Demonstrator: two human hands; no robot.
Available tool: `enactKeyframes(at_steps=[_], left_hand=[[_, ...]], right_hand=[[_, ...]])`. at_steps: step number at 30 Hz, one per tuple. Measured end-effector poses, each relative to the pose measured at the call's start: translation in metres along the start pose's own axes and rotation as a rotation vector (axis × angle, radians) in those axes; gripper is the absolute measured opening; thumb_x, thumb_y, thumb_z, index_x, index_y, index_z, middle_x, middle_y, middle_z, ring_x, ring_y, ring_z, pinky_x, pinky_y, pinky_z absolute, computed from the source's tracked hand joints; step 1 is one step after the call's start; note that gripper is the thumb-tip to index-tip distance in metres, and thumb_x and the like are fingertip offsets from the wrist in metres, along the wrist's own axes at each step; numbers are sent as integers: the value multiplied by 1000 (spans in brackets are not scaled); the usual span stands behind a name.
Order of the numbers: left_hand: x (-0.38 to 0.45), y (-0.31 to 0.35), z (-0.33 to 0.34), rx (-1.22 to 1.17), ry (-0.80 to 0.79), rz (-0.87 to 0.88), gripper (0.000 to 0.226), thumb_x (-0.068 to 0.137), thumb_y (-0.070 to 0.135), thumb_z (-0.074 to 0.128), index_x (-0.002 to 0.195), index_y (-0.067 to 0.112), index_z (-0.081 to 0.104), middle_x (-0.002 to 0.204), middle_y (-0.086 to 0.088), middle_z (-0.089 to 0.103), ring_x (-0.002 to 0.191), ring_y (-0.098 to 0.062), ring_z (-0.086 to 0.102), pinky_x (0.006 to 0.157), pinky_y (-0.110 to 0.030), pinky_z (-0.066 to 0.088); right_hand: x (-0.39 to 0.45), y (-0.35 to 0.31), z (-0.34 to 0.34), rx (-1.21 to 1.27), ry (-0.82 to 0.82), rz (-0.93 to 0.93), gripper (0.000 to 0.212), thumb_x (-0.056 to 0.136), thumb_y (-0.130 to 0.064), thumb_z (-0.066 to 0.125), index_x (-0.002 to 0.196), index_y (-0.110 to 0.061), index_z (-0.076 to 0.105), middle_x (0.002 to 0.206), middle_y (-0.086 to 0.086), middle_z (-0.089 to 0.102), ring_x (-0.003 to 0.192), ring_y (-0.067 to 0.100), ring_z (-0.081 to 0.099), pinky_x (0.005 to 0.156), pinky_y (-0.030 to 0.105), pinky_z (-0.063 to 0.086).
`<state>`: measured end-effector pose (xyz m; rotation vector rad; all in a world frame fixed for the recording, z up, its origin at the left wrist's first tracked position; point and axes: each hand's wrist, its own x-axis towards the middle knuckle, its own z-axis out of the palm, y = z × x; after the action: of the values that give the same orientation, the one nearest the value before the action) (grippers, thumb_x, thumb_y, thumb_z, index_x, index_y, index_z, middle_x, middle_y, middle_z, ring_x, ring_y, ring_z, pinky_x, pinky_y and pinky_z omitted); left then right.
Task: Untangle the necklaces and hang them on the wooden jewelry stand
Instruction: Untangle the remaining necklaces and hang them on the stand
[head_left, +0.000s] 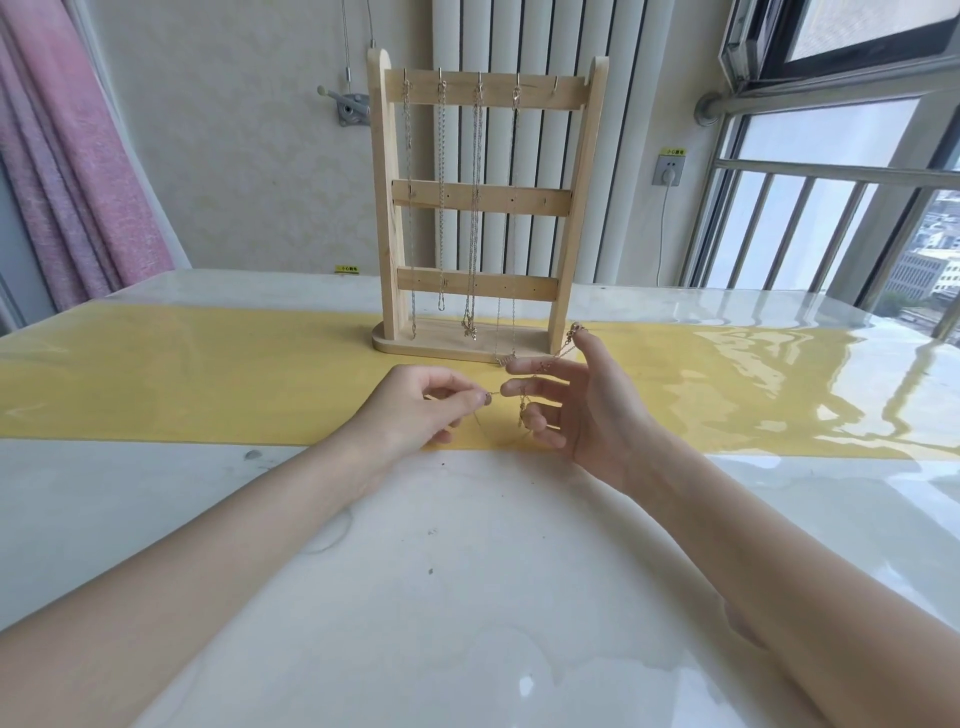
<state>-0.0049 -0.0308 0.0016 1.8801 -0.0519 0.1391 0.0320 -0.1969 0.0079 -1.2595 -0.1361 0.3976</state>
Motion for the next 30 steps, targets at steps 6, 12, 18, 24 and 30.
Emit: enactKeyframes(at_steps=[6,12,18,24,30], left_hand=[[6,-5,-5,237,137,78,8,86,19,66,83,26,65,92,4,53,71,-12,49,65,-18,42],[-2,5,10,281,109,252,9,80,25,72,80,32,67,77,10,39,65,-7,38,63,-15,33],[-2,5,16,147,-10,165,8,83,19,70,80,26,72,59,16,46,56,-2,38,55,-17,31],[-1,4,22,126,11,179,17,80,18,72,67,28,69,64,3,41,61,-11,37,59,-22,32],[3,4,10,62,53,125,10,85,22,68,75,21,71,48,15,37,50,-2,36,54,-20,29]], right_hand=[[-1,-1,0,-52,-10,27,58,98,-51,27,86,-6,62,75,10,64,41,17,41,36,19,29],[-4,1,5,-175,-21,54,56,93,-61,32,86,-11,56,81,6,58,40,19,42,39,18,29],[-5,-2,7,-237,-58,69,59,91,-66,31,100,-13,56,96,10,57,41,18,41,46,24,36],[-7,-2,10,-197,-105,54,53,94,-58,35,96,-10,56,84,8,62,44,20,44,45,24,31],[-9,-3,9,-171,28,-104,29,101,-22,40,85,-7,59,75,4,67,60,19,67,39,19,37]])
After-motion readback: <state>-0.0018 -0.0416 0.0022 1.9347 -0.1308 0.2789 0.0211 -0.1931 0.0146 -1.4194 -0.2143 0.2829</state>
